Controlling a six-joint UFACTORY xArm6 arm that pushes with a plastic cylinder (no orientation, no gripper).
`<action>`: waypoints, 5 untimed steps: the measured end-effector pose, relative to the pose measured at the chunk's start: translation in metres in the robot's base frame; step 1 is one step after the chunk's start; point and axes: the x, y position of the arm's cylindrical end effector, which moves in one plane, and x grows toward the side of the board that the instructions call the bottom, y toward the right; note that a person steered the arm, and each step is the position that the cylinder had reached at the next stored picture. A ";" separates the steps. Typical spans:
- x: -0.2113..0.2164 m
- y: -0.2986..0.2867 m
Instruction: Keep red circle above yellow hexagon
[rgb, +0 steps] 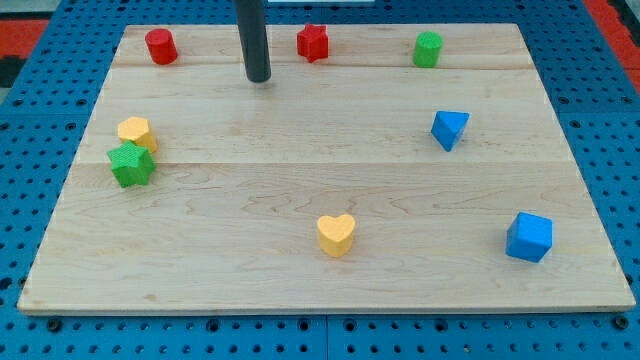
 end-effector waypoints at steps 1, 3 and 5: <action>-0.036 -0.011; -0.060 -0.112; -0.047 -0.178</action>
